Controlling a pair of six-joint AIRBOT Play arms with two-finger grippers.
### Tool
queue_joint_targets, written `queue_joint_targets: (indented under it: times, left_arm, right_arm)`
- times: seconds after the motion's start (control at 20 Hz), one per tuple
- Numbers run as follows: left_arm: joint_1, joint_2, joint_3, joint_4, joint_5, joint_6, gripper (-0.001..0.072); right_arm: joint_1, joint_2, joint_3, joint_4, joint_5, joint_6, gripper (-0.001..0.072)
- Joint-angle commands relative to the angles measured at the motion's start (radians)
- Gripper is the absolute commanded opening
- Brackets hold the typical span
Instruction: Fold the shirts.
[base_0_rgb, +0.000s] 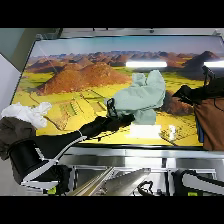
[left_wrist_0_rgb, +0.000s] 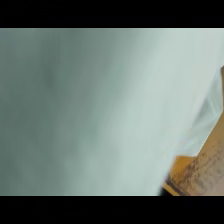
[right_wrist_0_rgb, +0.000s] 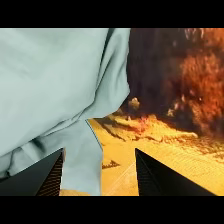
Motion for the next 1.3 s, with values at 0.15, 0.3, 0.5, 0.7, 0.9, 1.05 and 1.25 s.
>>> queue_joint_targets:
  times: [0.15,0.3,0.5,0.7,0.9,1.05,1.25]
  left_arm:
    - [0.205,0.241,0.003,0.064,0.335,0.233,0.0013]
    - [0.384,0.443,0.003,0.242,0.731,0.235,0.0013]
    - [0.588,0.592,0.002,0.278,0.931,0.351,0.0013]
    - [0.724,0.660,0.002,0.278,0.920,0.401,0.0013]
    - [0.823,0.670,0.002,0.277,0.929,0.462,0.0013]
    - [0.846,0.642,0.003,0.277,0.925,0.501,0.0014]
    - [0.850,0.597,0.003,0.277,0.926,0.542,0.0013]
  right_arm:
    - [-0.015,-0.001,0.001,-0.002,0.000,-0.007,0.0507]
    - [-0.016,-0.005,-0.002,-0.003,0.002,-0.007,0.0507]
    - [0.082,-0.053,-0.047,-0.003,0.023,-0.007,0.0506]
    - [0.222,-0.152,-0.053,0.023,0.092,0.024,0.0505]
    - [0.334,-0.219,-0.053,0.088,0.145,0.047,0.0505]
    - [0.433,-0.253,-0.053,0.106,0.208,0.076,0.0505]
    - [0.517,-0.281,-0.051,0.146,0.308,0.092,0.0449]
